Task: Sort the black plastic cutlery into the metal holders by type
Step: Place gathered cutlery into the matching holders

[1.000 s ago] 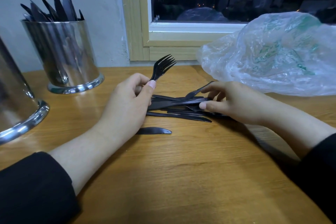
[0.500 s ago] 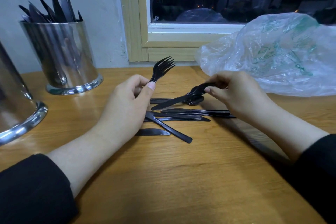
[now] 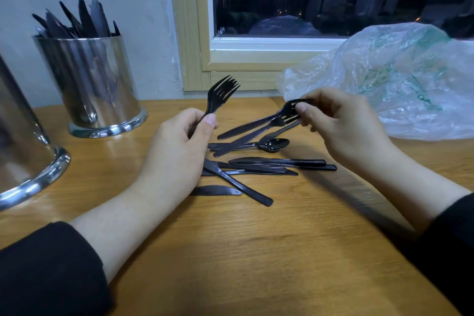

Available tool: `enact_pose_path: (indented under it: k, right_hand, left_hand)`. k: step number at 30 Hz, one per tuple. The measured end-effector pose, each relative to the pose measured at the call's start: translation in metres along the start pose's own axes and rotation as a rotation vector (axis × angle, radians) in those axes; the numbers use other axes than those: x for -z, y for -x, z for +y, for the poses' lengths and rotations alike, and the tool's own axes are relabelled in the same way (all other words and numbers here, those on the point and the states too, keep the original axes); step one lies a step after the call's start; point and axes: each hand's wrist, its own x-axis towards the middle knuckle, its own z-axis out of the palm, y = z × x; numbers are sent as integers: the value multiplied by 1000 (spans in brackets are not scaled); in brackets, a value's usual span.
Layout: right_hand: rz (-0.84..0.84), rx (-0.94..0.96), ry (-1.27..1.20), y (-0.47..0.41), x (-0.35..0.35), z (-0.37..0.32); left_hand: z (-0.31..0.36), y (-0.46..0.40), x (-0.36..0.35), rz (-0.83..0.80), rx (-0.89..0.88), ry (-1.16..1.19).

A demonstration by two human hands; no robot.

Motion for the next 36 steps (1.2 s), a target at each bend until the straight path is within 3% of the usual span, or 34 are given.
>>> enact_pose_path:
  k: [5, 10, 15, 18, 20, 24, 30, 33, 36]
  right_hand:
    - [-120, -35, -109, 4, -4, -5]
    - [-131, 0, -94, 10, -11, -14]
    - [-56, 23, -157, 13, -18, -27]
    - [11, -12, -261, 10, -15, -25]
    - [37, -69, -132, 4, -12, -12]
    - [-175, -245, 273, 2, -13, 14]
    - [-254, -259, 329, 1, -29, 18]
    - [-188, -254, 246, 0, -29, 17]
    - [38, -166, 148, -2, -19, 13]
  left_hand:
    - [0, -3, 1, 44, 36, 84]
    - [9, 3, -4, -181, 116, 138]
    - [14, 11, -11, -368, 70, 167]
    - [11, 10, -12, -318, 90, 196]
    - [10, 10, -11, -274, 146, 253]
    - [9, 7, -10, -221, 219, 362]
    - [6, 6, -8, -161, 172, 262]
    - [7, 5, -6, -120, 181, 286]
    - [9, 5, -3, -36, 141, 295]
